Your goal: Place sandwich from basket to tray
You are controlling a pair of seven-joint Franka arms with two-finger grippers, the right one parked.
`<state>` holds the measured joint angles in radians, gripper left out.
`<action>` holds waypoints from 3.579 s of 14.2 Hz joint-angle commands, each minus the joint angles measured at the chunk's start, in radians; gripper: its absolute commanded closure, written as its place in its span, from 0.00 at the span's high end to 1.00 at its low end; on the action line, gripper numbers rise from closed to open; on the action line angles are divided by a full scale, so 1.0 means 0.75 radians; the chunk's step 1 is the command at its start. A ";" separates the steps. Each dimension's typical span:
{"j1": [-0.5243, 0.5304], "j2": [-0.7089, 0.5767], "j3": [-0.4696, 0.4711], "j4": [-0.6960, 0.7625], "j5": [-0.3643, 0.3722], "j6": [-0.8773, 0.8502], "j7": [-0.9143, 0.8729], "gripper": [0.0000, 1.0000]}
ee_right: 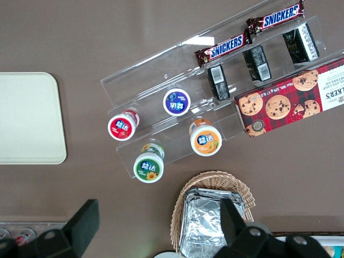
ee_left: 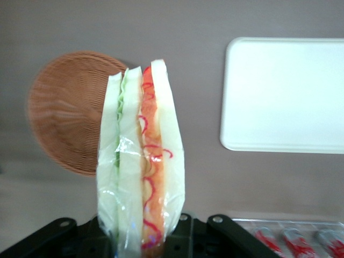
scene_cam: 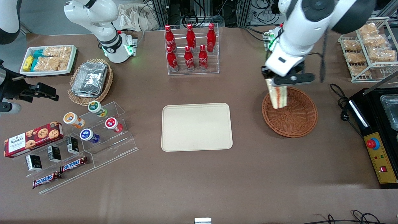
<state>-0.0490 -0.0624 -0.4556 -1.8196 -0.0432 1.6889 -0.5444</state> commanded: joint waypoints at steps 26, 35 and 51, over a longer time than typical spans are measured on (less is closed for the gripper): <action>-0.180 0.979 -0.200 -0.057 0.857 0.935 -0.735 0.63; -0.170 0.810 -0.213 -0.034 0.829 0.718 -0.737 1.00; -0.154 -0.056 0.374 -0.038 0.005 0.039 0.140 1.00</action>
<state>-0.1584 -0.0452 -0.2564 -1.8232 0.0179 1.7612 -0.5850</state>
